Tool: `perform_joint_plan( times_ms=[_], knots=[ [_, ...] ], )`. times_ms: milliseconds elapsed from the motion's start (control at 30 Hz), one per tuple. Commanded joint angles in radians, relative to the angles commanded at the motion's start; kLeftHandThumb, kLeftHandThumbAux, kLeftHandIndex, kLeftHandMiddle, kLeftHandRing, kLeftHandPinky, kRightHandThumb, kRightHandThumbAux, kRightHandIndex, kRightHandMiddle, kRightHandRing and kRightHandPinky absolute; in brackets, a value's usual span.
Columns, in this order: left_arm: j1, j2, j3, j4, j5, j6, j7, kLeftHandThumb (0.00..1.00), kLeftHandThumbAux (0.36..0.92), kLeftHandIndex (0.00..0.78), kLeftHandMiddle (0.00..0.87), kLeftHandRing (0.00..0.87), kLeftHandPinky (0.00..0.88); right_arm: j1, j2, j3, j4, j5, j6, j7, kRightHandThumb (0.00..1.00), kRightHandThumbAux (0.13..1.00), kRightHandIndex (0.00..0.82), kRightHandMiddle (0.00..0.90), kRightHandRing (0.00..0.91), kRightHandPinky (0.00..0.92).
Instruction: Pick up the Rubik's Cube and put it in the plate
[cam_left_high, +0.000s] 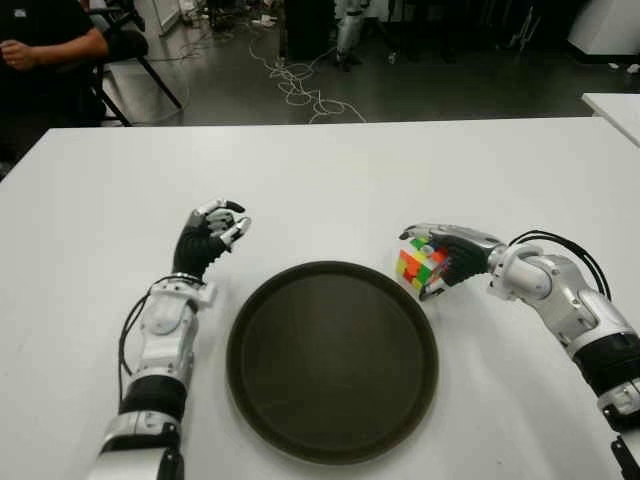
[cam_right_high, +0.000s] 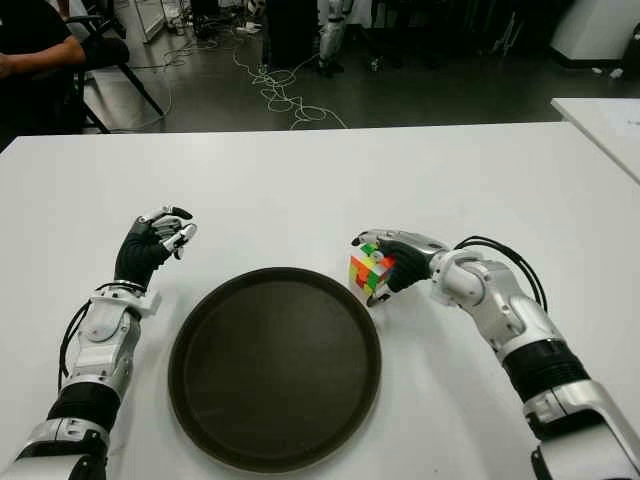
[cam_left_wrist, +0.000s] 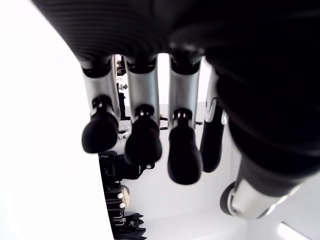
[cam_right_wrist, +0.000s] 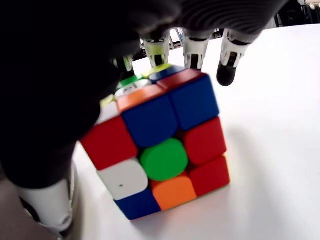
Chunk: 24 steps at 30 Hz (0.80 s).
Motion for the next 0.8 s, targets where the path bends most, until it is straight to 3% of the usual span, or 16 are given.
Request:
perform_joint_plan(
  times_ms=[167,800],
  knots=[
    [0.002,0.0,-0.003,-0.003,0.005,-0.003,0.006,0.69,0.717,0.434,0.758,0.761,0.733,-0.023,0.017,0.013,0.076,-0.015,-0.01,-0.038,0.0,0.702,0.113,0.1,0.088,0.076],
    [0.004,0.003,-0.004,-0.001,0.005,-0.01,0.002,0.689,0.717,0.434,0.76,0.764,0.738,-0.033,0.021,0.021,0.12,-0.017,-0.037,-0.09,0.0,0.719,0.114,0.113,0.103,0.097]
  ],
)
